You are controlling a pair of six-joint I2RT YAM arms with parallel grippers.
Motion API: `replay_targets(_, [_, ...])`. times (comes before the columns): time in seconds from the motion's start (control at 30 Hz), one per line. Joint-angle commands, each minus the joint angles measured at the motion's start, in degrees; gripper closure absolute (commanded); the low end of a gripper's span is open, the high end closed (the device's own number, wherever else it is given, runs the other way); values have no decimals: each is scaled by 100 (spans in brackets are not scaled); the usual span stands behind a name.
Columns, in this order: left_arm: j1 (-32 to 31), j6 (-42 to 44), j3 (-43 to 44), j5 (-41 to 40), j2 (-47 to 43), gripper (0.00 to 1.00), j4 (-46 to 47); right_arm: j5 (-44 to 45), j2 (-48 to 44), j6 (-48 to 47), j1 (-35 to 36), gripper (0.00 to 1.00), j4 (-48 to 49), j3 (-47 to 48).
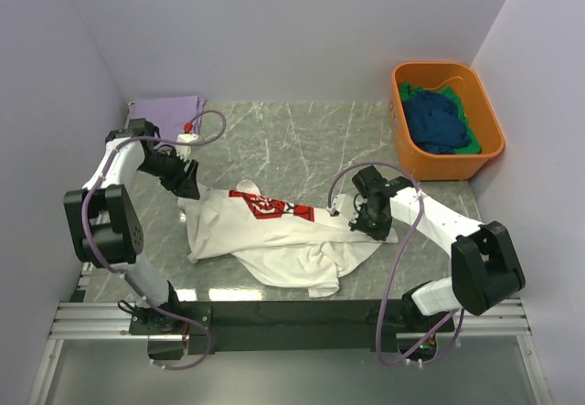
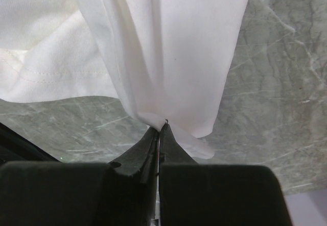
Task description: Fold and stack the t-shirts
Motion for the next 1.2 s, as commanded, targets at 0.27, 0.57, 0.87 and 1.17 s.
replay_targets(0.27, [-1143,-2924,-428,-1633,-1190,16,614,-104,50,341,30,100,-72,276])
replay_targets(0.57, [-3341,-3768,-1607,-4997,-1773,33,1537,-25,138,359,30,100,-54,319])
replay_targets(0.87, [-3984,-4014,-2142,-6064,-1245,31,2170,10,217,394,30,100,-10,319])
replay_targets(1.17, [-3993,-3760,-2381,-6856,-1060,46,2865,19,208,412,21,100,-45,275])
